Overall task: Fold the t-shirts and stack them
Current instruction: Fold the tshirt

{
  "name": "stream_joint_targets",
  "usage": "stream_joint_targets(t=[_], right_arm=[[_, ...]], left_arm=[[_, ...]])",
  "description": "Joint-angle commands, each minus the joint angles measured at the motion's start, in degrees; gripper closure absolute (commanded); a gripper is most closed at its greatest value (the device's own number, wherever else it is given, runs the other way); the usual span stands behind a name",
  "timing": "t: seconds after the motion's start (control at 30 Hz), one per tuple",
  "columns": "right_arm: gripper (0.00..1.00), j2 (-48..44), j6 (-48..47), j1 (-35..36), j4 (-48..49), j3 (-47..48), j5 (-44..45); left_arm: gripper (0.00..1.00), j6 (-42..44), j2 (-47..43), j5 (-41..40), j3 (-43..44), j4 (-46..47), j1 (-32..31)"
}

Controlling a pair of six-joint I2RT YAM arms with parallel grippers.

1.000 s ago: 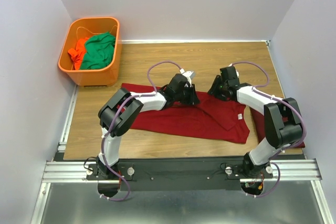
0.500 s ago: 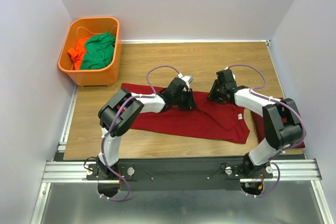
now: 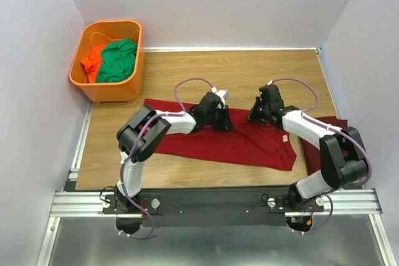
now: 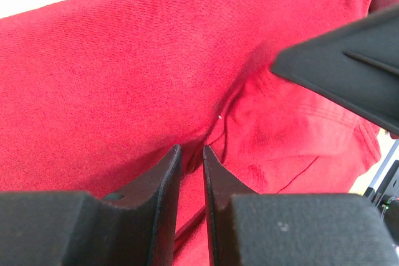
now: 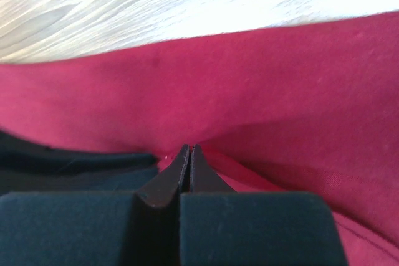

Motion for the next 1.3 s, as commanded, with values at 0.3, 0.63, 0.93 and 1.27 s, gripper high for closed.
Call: stream_joint_targets(t=[0.3,0.63,0.93,1.27], right_arm=[[0.98,-7.45,5.25,3.63,-0.37,-4.83,-5.24],[0.98,-7.11,9.73,8.9,-0.2,-6.42,-2.52],[0.98,-7.02,12.02,12.07,0.33,-7.29,-2.08],[0.81,-6.32,12.28,14.44,1.65,-8.88,-2.51]], left_arm=[[0.72,-0.26,-6.9,1.46,-1.63,-1.08,3.12],[0.73,0.27,-7.87,2.15,-0.67,-3.45,4.26],[0.72,1.85,-6.38,3.74,0.65,-4.86,4.35],[0.73,2.82,-5.76,4.53,1.62,-5.91,4.35]])
